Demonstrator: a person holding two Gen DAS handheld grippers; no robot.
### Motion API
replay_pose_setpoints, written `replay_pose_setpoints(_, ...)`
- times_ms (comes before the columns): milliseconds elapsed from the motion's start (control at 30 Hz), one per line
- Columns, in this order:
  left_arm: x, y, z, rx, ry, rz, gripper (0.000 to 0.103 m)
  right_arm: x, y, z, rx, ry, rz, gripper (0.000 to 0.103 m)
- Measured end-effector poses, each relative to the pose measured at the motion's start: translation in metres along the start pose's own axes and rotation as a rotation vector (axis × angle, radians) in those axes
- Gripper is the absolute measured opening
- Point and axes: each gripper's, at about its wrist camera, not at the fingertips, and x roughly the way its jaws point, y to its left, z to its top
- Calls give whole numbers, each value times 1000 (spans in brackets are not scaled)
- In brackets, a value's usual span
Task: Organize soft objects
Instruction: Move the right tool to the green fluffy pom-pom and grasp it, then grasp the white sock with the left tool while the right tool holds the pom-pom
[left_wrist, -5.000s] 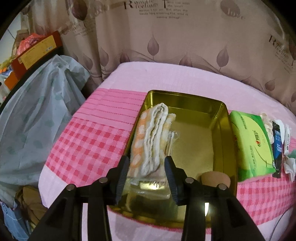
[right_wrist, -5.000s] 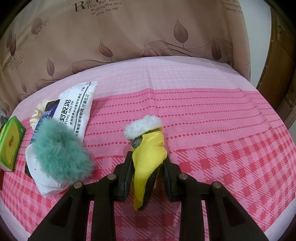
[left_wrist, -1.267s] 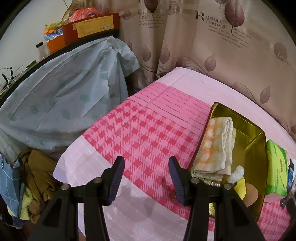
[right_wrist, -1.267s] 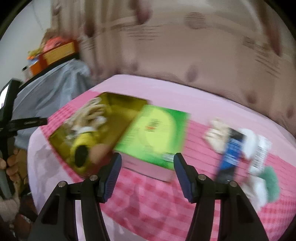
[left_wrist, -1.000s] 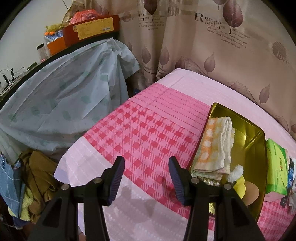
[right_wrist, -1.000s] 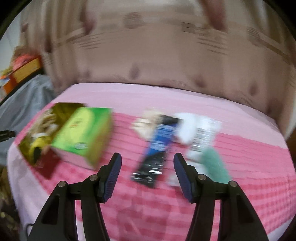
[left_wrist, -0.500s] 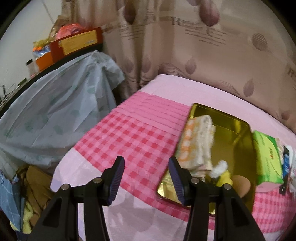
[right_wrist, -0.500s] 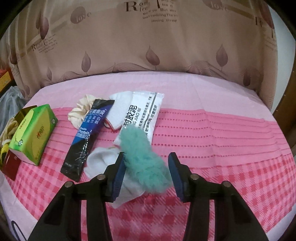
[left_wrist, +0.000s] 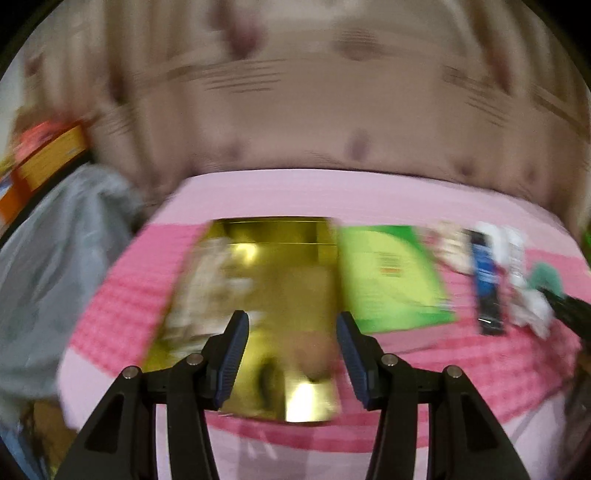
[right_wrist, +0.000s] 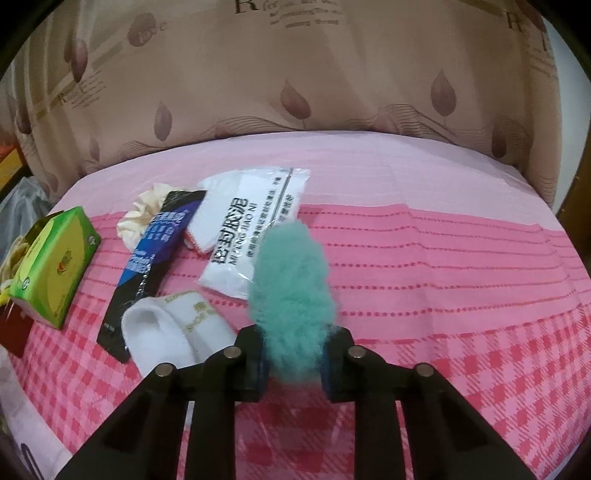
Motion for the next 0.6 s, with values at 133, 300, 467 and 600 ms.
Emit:
replay_pose_setpoints(133, 8, -66, 1, 93, 30, -153, 50, 1, 2, -2, -8, -9, 2, 16)
replay_pose_setpoints(300, 18, -137, 0, 196, 67, -259, 51, -5, -3, 0, -21, -34, -55, 14)
replay_pose_setpoints(467, 32, -183, 5, 223, 135, -371, 50, -7, -12, -1, -42, -44, -135, 14)
replay_pose_setpoints(600, 41, -208, 12, 205, 178, -440, 50, -6, -21, 0, -24, -47, -155, 14)
